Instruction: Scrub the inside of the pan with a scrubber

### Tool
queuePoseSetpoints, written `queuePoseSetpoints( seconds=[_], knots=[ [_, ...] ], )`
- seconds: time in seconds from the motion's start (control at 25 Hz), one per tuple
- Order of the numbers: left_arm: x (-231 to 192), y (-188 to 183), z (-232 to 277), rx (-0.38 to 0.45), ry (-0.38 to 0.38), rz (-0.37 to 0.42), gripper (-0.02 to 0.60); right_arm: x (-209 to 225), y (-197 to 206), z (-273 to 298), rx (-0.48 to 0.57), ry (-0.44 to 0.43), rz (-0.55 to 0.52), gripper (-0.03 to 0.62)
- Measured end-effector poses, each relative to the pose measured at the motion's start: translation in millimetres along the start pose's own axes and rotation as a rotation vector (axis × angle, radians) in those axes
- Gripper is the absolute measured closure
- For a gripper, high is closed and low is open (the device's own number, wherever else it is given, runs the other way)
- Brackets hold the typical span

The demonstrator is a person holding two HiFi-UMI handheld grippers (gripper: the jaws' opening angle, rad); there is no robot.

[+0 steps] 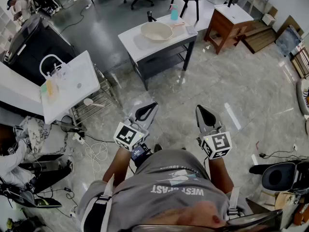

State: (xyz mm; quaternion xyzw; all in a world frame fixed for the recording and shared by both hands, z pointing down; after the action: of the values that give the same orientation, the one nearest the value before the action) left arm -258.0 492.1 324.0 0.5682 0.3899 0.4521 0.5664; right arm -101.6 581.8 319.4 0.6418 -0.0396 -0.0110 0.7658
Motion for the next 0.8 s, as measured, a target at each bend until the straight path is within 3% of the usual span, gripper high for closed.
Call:
queuePoseSetpoints(
  seconds=[0.52,0.8],
  knots=[
    [-17,7,-7,0.001,0.011,-0.005,0.580,-7,2,13,-0.003,0.019,0.007,0.595],
    [-33,11,-10,0.009,0.014,-0.013,0.580,-8,2,26,0.024,0.023,0.066,0.592]
  ],
)
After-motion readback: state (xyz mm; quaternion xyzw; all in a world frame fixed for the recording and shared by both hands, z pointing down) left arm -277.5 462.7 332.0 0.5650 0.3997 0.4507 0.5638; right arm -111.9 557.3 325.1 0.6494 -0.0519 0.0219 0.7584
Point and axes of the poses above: the fingertips, and each gripper's own axes: z forward along the fingers, x to its right, y out of its underside, the point moved 2 cm from there along -z, backward along the fingers, and after that the axes turned 2 degrees about z, right-handed, at the moved point
